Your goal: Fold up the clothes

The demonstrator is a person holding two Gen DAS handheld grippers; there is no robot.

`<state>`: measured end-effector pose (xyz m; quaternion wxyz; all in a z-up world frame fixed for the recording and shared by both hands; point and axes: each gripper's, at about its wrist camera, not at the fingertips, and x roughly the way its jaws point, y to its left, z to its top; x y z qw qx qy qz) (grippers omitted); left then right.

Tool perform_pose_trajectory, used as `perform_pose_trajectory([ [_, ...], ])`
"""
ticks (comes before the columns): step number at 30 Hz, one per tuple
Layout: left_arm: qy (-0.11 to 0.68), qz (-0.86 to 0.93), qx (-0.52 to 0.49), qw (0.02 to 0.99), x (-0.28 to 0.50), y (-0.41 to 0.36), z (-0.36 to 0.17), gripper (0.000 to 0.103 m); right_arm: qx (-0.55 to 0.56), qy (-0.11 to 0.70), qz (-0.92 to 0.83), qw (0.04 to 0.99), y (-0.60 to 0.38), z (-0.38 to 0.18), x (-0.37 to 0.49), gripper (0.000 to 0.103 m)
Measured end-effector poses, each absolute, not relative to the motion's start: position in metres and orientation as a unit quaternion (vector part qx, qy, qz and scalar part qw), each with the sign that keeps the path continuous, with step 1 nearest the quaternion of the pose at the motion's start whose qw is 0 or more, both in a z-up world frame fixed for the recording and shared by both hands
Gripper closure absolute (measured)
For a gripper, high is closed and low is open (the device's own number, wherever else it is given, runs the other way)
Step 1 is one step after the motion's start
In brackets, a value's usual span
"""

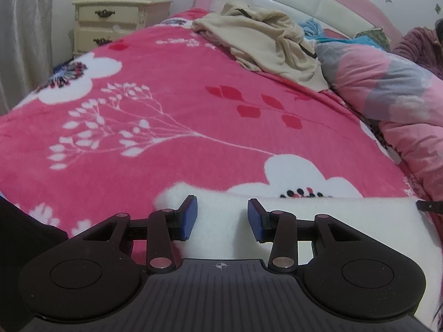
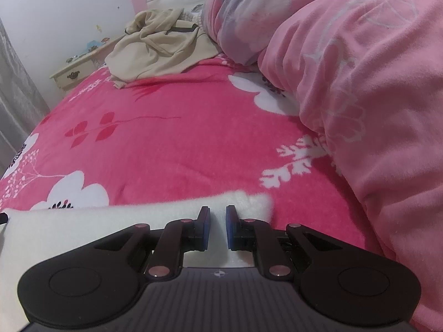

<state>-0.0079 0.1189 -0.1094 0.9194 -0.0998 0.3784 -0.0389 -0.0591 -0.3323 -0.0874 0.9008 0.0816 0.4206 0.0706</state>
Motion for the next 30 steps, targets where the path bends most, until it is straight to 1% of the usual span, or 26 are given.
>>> perform_pose_trajectory([
  [2,0.363,-0.055,-0.073,0.927,-0.02,0.111,-0.096,0.063,0.079,0.405,0.064,0.909,-0.33,-0.07,-0.081,0.091],
  [3,0.352,-0.071,-0.061,0.931,-0.031,0.106,-0.088,0.062,0.082,0.395,0.067,0.912,-0.33,-0.062,-0.091,0.087],
  [5,0.34,-0.11,-0.047,0.933,-0.052,0.098,-0.078,0.062,0.095,0.378,0.086,0.917,-0.329,-0.048,-0.108,0.087],
  [7,0.352,-0.143,-0.037,0.924,-0.068,0.089,-0.081,0.061,0.103,0.374,0.101,0.916,-0.328,-0.043,-0.124,0.087],
  [9,0.385,-0.157,-0.014,0.909,-0.074,0.077,-0.1,0.061,0.094,0.391,0.102,0.91,-0.326,-0.055,-0.132,0.087],
  [10,0.402,-0.164,-0.002,0.901,-0.076,0.071,-0.111,0.061,0.081,0.411,0.098,0.903,-0.323,-0.07,-0.129,0.087],
  [11,0.413,-0.155,0.026,0.897,-0.077,0.063,-0.124,0.061,0.068,0.43,0.094,0.895,-0.321,-0.085,-0.127,0.09],
  [13,0.392,-0.153,0.072,0.904,-0.084,0.052,-0.13,0.061,0.053,0.432,0.097,0.895,-0.317,-0.101,-0.126,0.092],
  [15,0.392,-0.152,0.095,0.902,-0.087,0.046,-0.118,0.061,0.037,0.427,0.092,0.899,-0.31,-0.092,-0.124,0.09],
  [16,0.385,-0.158,0.096,0.904,-0.091,0.046,-0.109,0.061,0.036,0.418,0.094,0.903,-0.308,-0.081,-0.128,0.087],
  [18,0.368,-0.181,0.087,0.908,-0.105,0.051,-0.094,0.061,0.047,0.398,0.118,0.909,-0.306,-0.06,-0.143,0.086],
  [21,0.375,-0.229,0.06,0.896,-0.125,0.053,-0.089,0.061,0.059,0.393,0.161,0.904,-0.302,-0.044,-0.169,0.086],
  [23,0.394,-0.252,0.06,0.882,-0.131,0.047,-0.1,0.061,0.06,0.414,0.181,0.89,-0.293,-0.055,-0.18,0.086],
  [25,0.426,-0.25,0.085,0.865,-0.131,0.036,-0.124,0.061,0.043,0.438,0.182,0.879,-0.285,-0.079,-0.183,0.087],
  [26,0.422,-0.243,0.096,0.868,-0.133,0.034,-0.134,0.061,0.037,0.445,0.177,0.877,-0.283,-0.094,-0.183,0.088],
  [28,0.418,-0.241,0.093,0.871,-0.134,0.035,-0.132,0.061,0.029,0.454,0.169,0.874,-0.279,-0.114,-0.183,0.088],
  [29,0.424,-0.237,0.083,0.87,-0.133,0.037,-0.126,0.061,0.031,0.455,0.169,0.874,-0.279,-0.109,-0.183,0.088],
  [30,0.426,-0.235,0.071,0.871,-0.133,0.041,-0.119,0.061,0.039,0.455,0.171,0.873,-0.281,-0.103,-0.183,0.084],
])
